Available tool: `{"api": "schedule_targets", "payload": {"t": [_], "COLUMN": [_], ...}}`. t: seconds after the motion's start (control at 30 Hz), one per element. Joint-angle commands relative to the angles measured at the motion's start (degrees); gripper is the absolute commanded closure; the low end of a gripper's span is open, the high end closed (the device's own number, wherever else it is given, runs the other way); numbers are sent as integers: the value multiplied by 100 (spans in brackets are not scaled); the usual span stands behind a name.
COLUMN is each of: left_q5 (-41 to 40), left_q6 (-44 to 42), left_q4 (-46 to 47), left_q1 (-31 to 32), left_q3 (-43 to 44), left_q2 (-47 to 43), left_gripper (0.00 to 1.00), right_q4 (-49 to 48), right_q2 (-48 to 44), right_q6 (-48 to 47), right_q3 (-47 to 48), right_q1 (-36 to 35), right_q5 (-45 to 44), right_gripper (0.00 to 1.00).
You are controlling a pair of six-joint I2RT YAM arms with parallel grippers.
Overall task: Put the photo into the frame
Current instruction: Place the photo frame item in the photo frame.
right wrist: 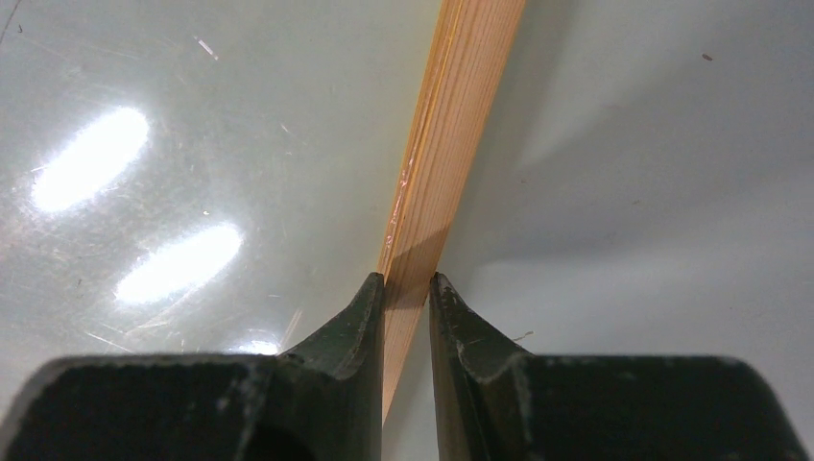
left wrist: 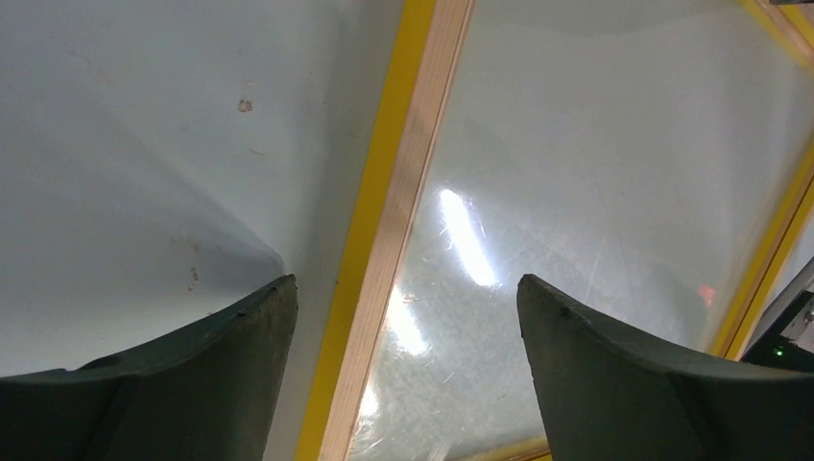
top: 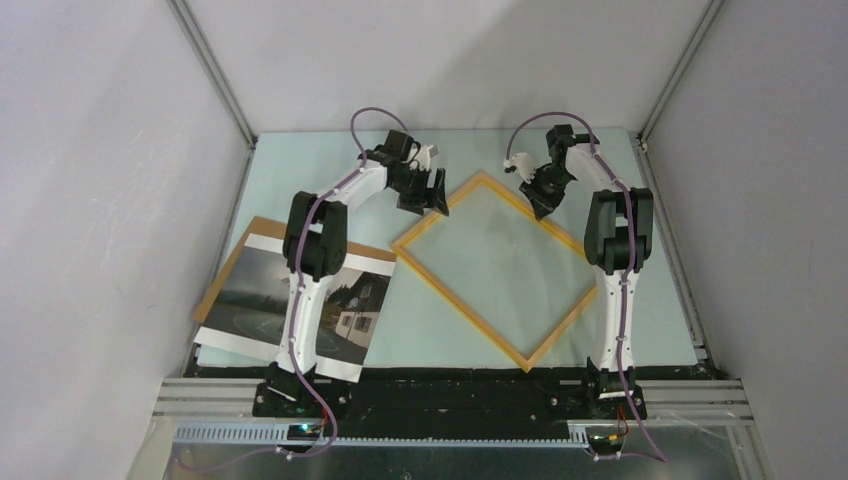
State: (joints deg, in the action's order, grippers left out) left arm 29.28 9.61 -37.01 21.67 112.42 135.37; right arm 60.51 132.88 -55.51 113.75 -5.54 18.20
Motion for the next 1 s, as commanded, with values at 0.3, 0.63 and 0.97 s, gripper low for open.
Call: {"api": "schedule_targets", "payload": {"t": [0.3,0.63,0.97], "left_q5": [524,24,-65], "left_q6": [122,500,1149], "left_q4": [33,32,33], "left_q1": [224,412,552], "left_q3": [-81,-408,-672], "left_q2": [54,-116,-128], "left_gripper": [21,34,46], "right_q4": [-659,-687,-801], "right_q2": [368,481,718], "right_q6": [61,228,286], "right_q3": [135,682,1121], "right_q1": [-104,-125,-217], "right_q5": [116,268,357], "right_gripper": [100,100,100]}}
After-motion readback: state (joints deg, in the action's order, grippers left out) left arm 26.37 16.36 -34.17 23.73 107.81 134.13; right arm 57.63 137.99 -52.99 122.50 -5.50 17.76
